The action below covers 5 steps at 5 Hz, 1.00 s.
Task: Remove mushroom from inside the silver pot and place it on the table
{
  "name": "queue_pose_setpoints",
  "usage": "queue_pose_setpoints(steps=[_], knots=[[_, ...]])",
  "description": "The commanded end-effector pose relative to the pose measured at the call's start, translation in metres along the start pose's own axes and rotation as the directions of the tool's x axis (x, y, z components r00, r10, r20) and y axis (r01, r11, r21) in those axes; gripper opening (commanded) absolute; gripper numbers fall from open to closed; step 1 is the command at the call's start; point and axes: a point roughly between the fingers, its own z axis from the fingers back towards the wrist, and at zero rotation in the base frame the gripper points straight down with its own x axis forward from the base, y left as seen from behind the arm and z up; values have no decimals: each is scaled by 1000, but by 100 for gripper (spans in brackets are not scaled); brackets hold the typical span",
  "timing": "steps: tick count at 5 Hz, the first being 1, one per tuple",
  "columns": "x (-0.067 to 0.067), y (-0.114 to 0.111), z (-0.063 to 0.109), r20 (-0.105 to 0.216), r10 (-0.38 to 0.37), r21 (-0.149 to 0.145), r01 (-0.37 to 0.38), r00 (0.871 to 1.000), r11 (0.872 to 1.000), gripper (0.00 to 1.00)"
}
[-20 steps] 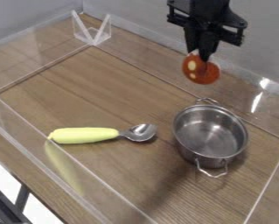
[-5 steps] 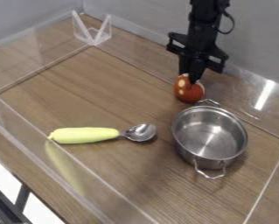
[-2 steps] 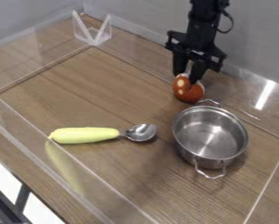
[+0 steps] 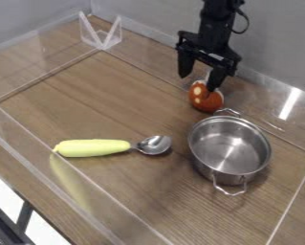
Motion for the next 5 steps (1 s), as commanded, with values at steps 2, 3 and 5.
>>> queue_pose_setpoints(steps=[2,3,5], knots=[[14,19,-8,51,48,38,-50,998,998,100],[14,20,4,63,54,46,-57,997,997,100],[13,22,28,91,67,57,-73,994,996,100]])
